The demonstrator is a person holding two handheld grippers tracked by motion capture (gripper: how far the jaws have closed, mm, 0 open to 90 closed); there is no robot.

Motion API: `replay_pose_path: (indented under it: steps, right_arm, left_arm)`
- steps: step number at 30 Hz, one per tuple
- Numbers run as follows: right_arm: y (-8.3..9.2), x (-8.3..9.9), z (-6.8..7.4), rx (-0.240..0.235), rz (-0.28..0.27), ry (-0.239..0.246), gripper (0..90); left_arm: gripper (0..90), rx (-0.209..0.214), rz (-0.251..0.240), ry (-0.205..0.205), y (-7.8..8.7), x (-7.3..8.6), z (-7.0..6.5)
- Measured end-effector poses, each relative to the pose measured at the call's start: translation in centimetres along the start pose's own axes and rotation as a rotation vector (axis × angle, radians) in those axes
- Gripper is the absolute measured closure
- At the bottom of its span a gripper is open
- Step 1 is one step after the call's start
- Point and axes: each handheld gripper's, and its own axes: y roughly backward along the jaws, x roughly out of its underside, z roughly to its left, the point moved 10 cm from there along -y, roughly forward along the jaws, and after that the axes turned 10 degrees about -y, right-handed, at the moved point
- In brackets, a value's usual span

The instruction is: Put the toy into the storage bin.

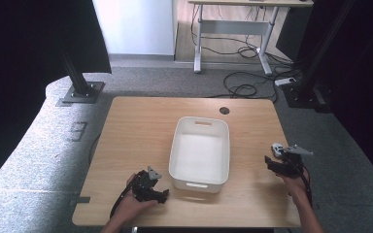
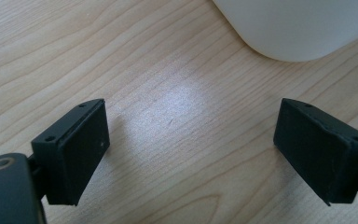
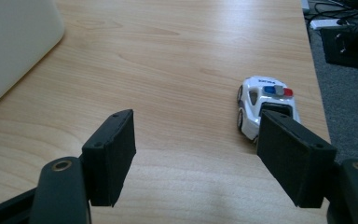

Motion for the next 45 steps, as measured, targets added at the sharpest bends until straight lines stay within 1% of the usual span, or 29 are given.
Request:
replay_pose_path:
  steps: [3, 5, 12, 21, 24, 32, 37, 45]
  right_arm:
    - [-0.1, -0.2, -0.2, 0.003, -0.004, -0.003, 28.1]
    - [-0.2, -0.3, -0.3, -0.001, -0.004, -0.001, 28.1]
    - [-0.7, -0.3, -0.3, -0.008, 0.004, 0.008, 28.4]
    - [-1.3, -0.1, -0.4, 0.0, 0.017, 0.021, 28.4]
    - [-1.4, -0.3, -0.5, 0.01, 0.007, 0.023, 28.9]
    - [-1.4, -0.4, -0.4, 0.006, 0.011, 0.029, 30.8]
    - [-1.4, -0.9, -0.4, 0.008, -0.003, 0.036, 30.8]
    - [-1.7, -0.8, -0.2, 0.013, 0.001, 0.048, 30.9]
  left_arm:
    - [10.9, -0.001, 0.001, -0.005, 0.0, 0.0, 0.0]
    - [10.9, 0.0, -0.001, -0.002, 0.0, -0.1, 0.0]
    - [10.8, 0.001, -0.001, -0.003, 0.0, -0.1, -0.1]
    - [10.8, 0.002, 0.002, -0.008, 0.0, -0.1, -0.1]
    - [10.8, 0.002, 0.002, -0.008, 0.0, -0.1, -0.1]
    - [10.8, 0.002, 0.0, -0.007, -0.1, -0.1, -0.1]
    - [10.8, 0.002, 0.0, -0.006, -0.1, -0.1, -0.1]
    - [10.8, 0.003, -0.001, -0.006, -0.1, -0.1, -0.2]
